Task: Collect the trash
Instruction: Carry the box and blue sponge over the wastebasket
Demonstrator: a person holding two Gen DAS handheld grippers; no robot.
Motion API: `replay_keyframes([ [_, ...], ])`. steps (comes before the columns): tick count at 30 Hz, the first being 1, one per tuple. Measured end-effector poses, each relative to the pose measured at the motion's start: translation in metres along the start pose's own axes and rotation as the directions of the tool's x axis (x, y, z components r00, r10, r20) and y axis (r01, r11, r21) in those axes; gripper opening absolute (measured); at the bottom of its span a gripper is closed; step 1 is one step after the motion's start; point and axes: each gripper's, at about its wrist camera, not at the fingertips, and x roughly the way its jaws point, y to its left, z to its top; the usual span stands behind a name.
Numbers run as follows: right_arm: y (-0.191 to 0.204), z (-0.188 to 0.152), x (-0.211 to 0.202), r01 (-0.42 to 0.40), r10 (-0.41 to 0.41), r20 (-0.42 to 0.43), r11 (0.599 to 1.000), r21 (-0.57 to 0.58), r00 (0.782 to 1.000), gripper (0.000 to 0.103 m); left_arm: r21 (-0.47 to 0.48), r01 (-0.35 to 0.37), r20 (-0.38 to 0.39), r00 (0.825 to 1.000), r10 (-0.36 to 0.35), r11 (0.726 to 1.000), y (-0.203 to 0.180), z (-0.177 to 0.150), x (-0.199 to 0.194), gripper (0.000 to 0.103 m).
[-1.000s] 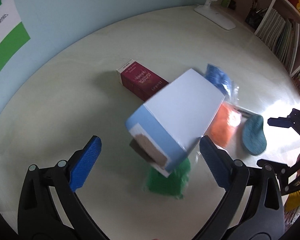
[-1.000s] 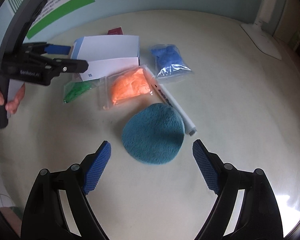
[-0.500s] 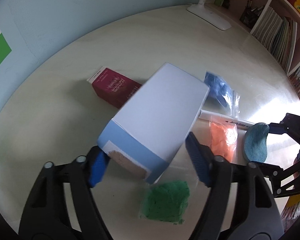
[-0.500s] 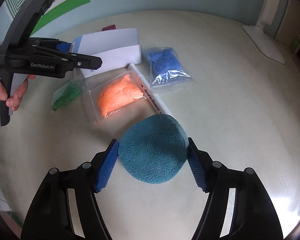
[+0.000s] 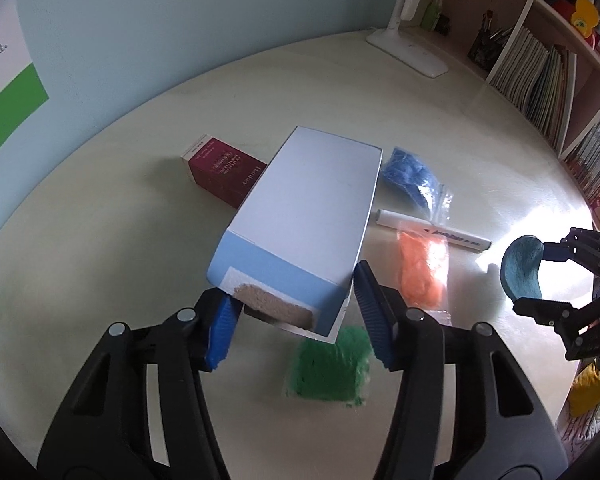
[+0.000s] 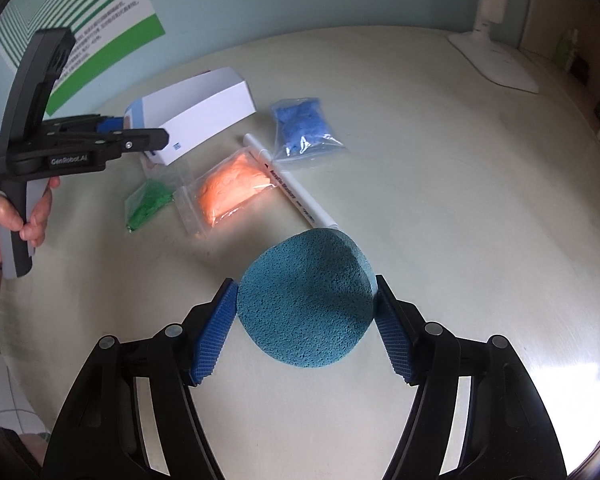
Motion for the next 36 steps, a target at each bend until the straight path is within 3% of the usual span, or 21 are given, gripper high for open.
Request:
replay_keyframes([
  [17,-0.001,-0.026,-0.045,0.016,-0.02,0.063,0.998,0.066,0.998,0.068,0.009,-0.005,0.052,0.999,0.005,1.0,-0.004,-0.021,-0.065,0.052],
  [27,0.007,-0.056,-0.064,0.034,-0.045,0.075,0.99,0.134,0.996,0.068,0.071,0.061,0.006,0.998,-0.061,0.996,-0.031,-0.066,-0.073,0.052],
  [36,0.014,-0.098,-0.082,0.065,-0.085,0.085,0.974,0.218,0.993,0.068,0.166,0.157,-0.04,0.988,-0.152,0.974,-0.071,-0.091,-0.067,0.052],
])
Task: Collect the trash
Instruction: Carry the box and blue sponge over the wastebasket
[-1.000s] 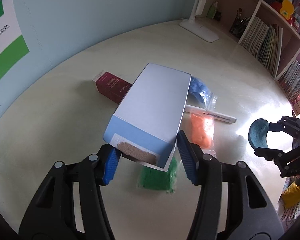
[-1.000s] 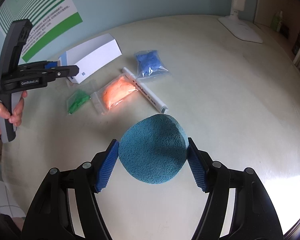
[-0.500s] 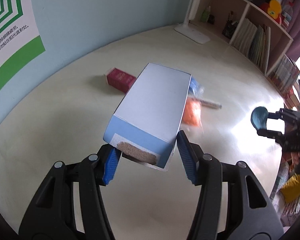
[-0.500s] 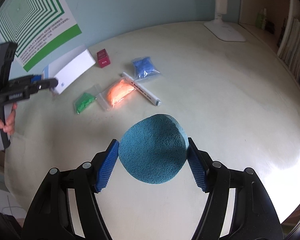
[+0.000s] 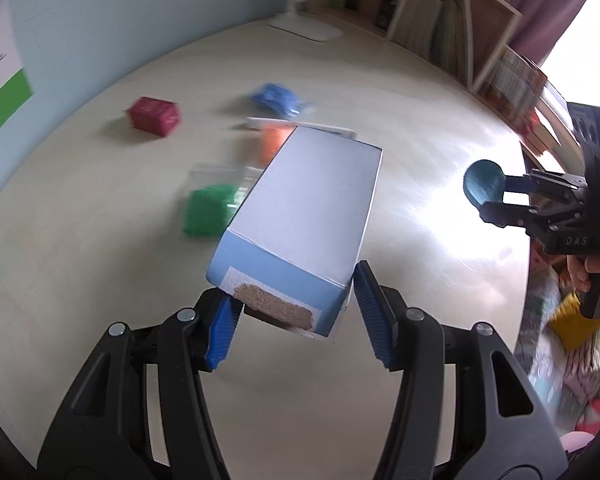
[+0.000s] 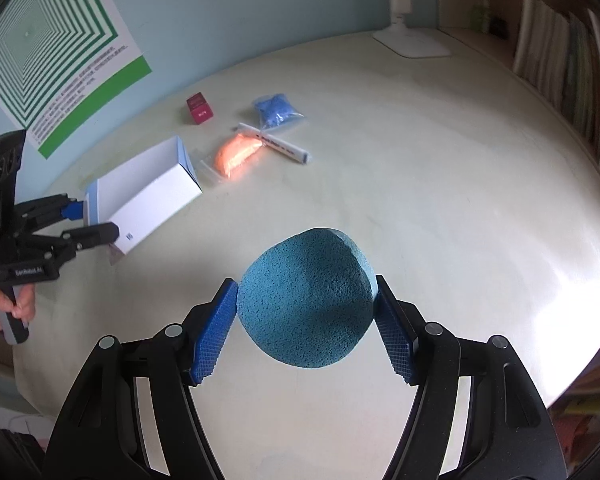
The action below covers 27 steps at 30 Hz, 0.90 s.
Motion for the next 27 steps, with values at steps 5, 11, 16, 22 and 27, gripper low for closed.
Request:
replay_keyframes([
  [5,-0.013,-0.021,-0.017,0.001,-0.002,0.024,0.999,0.05,1.0,0.068,0.05,0.036,-0.026,0.999,-0.035,0.998,-0.032,-0.006,0.008,0.052],
  [11,-0.045,-0.042,-0.043,0.012,-0.017,0.052,0.994,0.105,0.999,0.068,0.092,0.073,-0.045,0.997,-0.069,0.993,-0.078,-0.006,0.02,0.052],
  [16,-0.088,-0.075,-0.081,0.042,-0.055,0.082,0.986,0.159,0.995,0.068,0.159,0.112,-0.07,0.992,-0.102,0.981,-0.136,0.004,0.037,0.052],
  [22,-0.148,-0.134,-0.12,0.091,-0.123,0.089,0.951,0.296,0.988,0.068,0.272,0.179,-0.102,0.982,-0.156,0.946,-0.225,0.012,0.051,0.052],
  [27,-0.189,-0.195,-0.154,0.129,-0.177,0.085,0.908,0.398,0.981,0.068,0.374,0.245,-0.145,0.968,-0.205,0.894,-0.304,0.005,0.066,0.052],
])
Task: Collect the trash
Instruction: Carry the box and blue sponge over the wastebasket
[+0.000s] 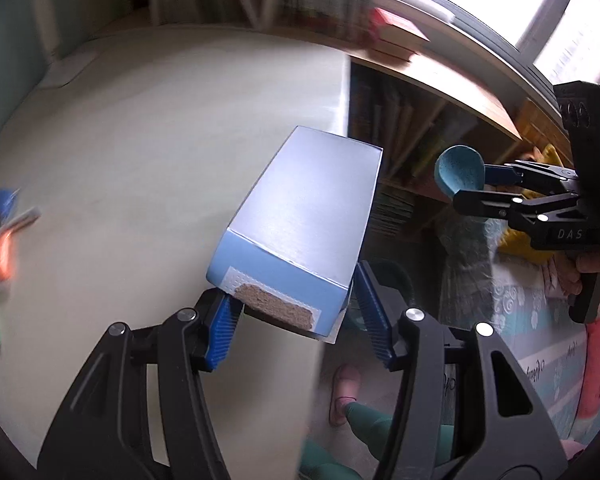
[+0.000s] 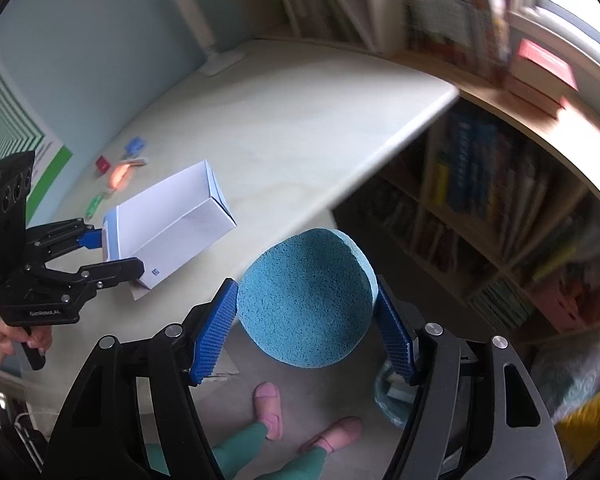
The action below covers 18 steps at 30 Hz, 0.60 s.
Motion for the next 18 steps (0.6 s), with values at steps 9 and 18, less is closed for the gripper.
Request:
replay_keyframes([
  [9,-0.09,-0.064,-0.035,0.069,-0.069,-0.004,0.982,0.175,0.998,0.068,0.171,0.1,-0.086,0.993,-0.086,0.98,-0.109,0.022,0.053,0.052],
  [18,-0.156,-0.12,-0.036,0.099,-0.086,-0.056,0.95,0.295,0.995,0.068,0.266,0.137,-0.195,0.977,-0.086,0.954,-0.175,0.024,0.113,0.052],
])
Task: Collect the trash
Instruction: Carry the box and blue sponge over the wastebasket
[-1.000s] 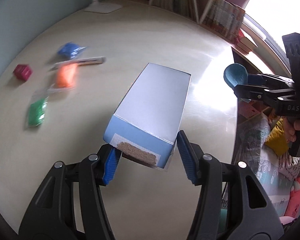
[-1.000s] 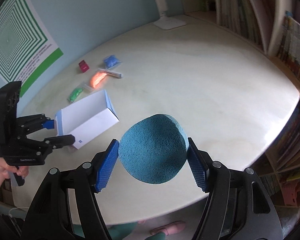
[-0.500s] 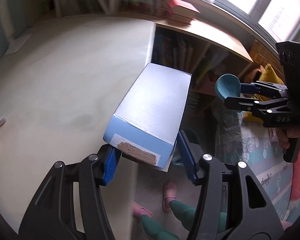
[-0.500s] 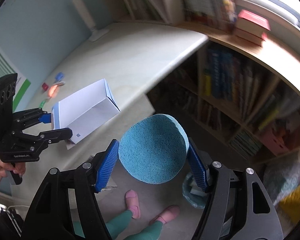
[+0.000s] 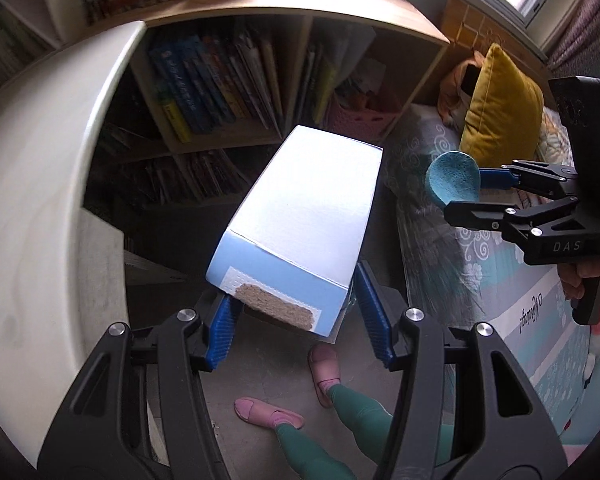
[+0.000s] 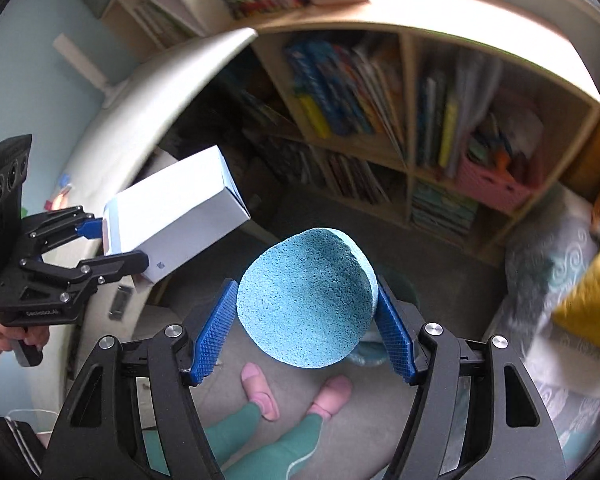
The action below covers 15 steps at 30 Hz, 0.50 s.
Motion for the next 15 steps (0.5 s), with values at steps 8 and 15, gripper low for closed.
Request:
replay_keyframes([
  [8,-0.05,-0.027,0.037,-0.015,0.021,-0.059,0.995,0.101,0.998,0.068,0.038,0.018,-0.105,0.994,-0.014,0.999,-0.024,0.008,0.063,0.053],
  [15,-0.087,-0.058,0.093,-0.022,0.039,-0.094,0.984,0.177,0.995,0.068,0.049,0.038,-0.19,0.981,-0.028,0.998,-0.031,0.001,0.123,0.053],
])
